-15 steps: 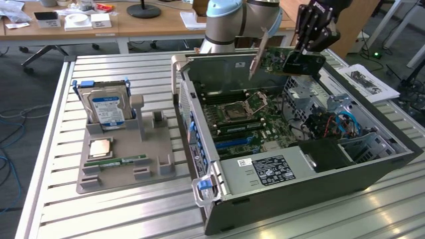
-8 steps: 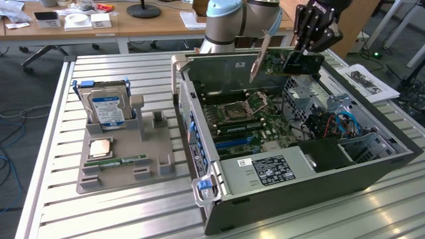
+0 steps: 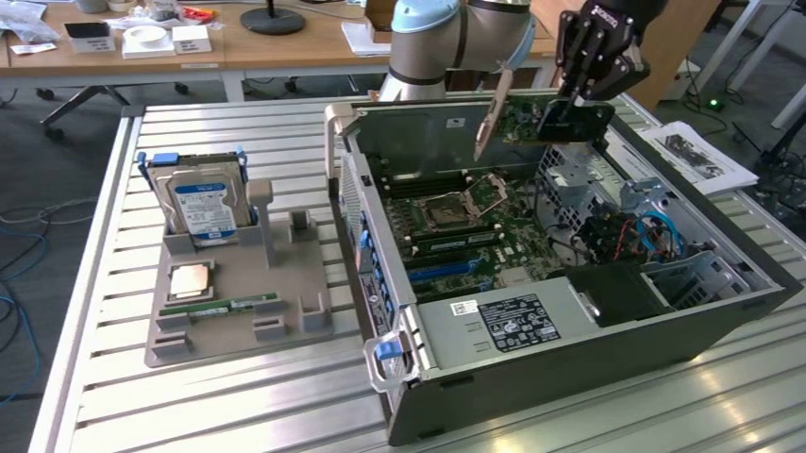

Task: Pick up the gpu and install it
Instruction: 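Insert the gpu into the slot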

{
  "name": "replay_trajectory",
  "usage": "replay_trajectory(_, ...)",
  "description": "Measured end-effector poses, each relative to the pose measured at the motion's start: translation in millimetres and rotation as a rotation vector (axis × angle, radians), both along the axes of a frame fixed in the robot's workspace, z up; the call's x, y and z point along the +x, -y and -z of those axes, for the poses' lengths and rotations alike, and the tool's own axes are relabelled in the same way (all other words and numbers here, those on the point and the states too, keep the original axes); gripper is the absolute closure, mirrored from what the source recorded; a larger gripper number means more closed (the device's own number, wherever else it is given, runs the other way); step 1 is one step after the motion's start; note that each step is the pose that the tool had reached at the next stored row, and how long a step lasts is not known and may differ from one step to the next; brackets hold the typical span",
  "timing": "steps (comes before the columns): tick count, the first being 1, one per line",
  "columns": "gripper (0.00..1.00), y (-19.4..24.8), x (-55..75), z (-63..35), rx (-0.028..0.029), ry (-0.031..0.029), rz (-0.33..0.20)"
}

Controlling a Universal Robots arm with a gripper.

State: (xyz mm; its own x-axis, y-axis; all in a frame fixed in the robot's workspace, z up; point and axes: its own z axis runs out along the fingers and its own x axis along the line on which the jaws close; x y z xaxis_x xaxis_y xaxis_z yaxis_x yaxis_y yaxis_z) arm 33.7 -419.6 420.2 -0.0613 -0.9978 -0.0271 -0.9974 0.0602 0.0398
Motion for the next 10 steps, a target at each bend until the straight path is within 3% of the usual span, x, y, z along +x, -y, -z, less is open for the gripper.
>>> replay_trajectory(5, 0.73, 0.0, -1.8, 3.0, -0.0001, 0.0256, -0.013)
replay_trajectory(10, 0.73, 0.0, -6.2, 4.4, -0.0001, 0.0335, -0.022)
